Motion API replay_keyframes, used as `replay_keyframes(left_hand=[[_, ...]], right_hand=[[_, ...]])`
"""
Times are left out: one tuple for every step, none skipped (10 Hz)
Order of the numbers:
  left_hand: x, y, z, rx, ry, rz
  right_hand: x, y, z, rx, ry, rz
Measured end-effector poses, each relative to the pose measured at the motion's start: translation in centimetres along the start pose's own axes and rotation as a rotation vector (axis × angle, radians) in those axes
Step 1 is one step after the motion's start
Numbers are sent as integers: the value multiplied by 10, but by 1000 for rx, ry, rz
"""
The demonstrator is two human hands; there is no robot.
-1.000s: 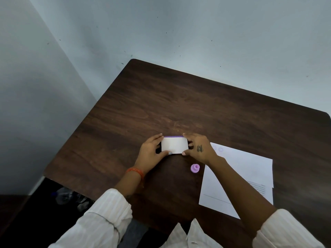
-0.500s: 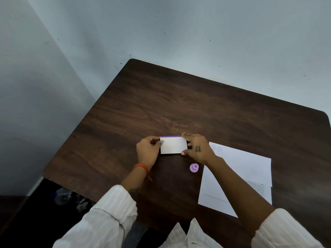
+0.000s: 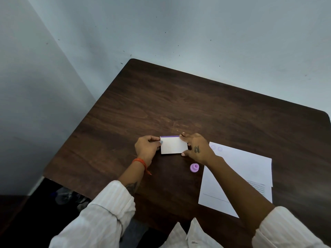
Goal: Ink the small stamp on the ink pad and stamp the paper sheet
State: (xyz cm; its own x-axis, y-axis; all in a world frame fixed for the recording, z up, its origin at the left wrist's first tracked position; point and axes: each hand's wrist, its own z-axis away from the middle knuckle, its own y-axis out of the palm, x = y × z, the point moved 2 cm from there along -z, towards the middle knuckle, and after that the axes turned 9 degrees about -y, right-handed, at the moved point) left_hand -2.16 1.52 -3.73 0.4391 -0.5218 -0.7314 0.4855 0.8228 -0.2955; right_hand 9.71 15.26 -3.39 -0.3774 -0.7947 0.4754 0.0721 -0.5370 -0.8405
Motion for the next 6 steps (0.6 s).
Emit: replay_keyframes(left_hand=[[1,0,0,-8,17,-20],[1,1,3,-27,46,-78],[-2,2,11,-65,161,-224],[-6,1,23,-96,326,-359],[-15,4,31,-134,500,-480],[-28,11,40,-144,727,-683]], right_hand=[[1,0,1,3,-3,0],[3,-2,2,1,7,-3],[4,-3,5,-16,2,-44],[10,-8,10,-71,5,-67],[17,-13,14,-228,-27,-54],[25,-21,17,-369,-63,-29]])
